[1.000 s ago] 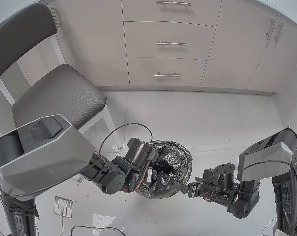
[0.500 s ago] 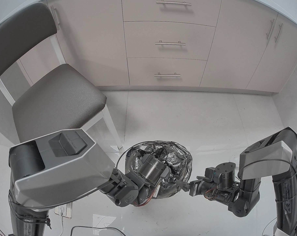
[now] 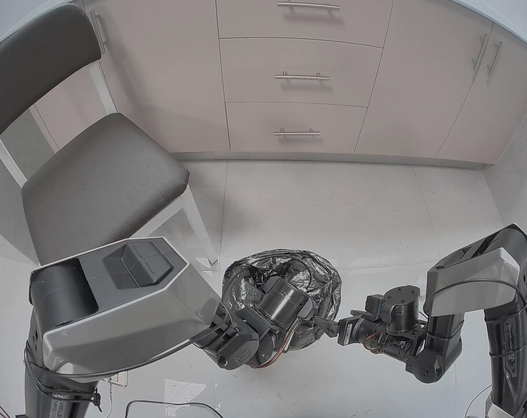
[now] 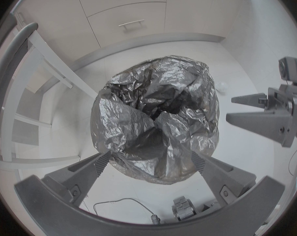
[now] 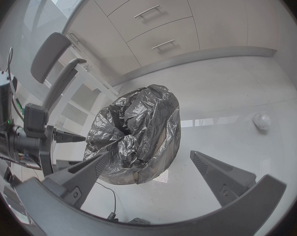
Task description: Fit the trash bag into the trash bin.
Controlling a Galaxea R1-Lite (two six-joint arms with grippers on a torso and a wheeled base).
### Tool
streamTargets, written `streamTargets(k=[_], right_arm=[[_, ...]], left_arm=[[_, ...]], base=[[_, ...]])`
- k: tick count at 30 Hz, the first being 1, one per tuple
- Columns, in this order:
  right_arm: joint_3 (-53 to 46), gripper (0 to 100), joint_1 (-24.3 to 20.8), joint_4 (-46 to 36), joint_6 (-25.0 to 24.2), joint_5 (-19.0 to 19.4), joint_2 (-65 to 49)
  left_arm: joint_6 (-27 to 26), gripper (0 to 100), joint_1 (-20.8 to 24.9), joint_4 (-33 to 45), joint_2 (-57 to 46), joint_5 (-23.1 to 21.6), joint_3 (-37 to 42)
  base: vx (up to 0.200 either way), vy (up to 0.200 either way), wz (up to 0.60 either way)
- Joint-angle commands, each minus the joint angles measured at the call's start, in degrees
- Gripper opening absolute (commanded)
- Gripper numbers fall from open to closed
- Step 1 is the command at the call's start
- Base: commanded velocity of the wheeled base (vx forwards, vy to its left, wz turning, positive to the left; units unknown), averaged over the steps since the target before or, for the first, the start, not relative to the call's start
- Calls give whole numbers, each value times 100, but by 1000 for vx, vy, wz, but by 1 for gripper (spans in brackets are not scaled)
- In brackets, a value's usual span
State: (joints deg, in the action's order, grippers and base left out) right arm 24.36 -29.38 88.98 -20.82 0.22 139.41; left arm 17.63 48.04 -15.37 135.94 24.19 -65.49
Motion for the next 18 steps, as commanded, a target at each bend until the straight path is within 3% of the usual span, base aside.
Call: streamTargets(k=[1, 18], right_arm=[[-1, 100, 11, 102, -1, 13, -2], [-1, 100, 11, 102, 17, 4, 33]], left_arm=[[13, 100, -14, -1, -15, 25, -105], [57, 100, -32, -36, 328, -19, -377]], base=[[0, 0, 0], [0, 0, 0]])
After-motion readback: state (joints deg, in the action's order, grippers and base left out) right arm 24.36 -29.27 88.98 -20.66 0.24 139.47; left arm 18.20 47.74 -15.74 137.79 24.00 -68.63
